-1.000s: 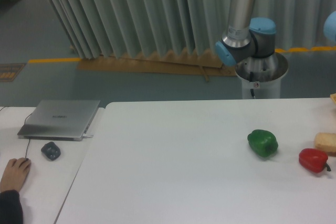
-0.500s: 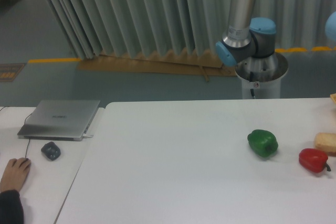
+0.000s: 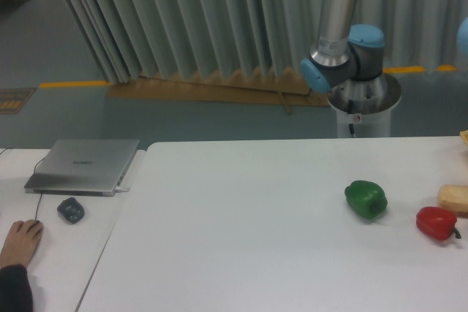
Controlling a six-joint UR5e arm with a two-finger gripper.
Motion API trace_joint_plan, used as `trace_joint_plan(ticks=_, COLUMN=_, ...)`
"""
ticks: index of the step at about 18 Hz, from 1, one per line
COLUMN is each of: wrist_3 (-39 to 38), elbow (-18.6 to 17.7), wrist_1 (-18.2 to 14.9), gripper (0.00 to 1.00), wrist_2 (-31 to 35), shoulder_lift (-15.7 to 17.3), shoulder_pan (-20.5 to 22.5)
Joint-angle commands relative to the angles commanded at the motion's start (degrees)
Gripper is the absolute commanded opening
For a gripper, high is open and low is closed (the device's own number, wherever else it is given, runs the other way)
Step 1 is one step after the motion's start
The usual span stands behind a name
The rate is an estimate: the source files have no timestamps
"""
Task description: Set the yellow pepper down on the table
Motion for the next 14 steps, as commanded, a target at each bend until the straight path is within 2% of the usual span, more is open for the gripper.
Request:
trace_joint_plan(ticks=7, wrist_3=0.0, elbow=1.14, wrist_1=0.26, gripper=1.0, wrist_2=-0.7, shoulder_lift=-0.09, shoulder_pan=7.91)
trace_joint_plan(ticks=12, wrist_3=-1.14, elbow=1.32, wrist_1=3.24, gripper=1.0, wrist_2=-0.88, shoulder_lift=-0.53, shoulder_pan=9.49)
trace_joint_plan(ticks=14, wrist_3=-5.42, elbow=1.32, wrist_1=4.91, gripper=1.0, wrist_2=-2.28, shoulder_lift=-1.05, shoulder_pan=10.9)
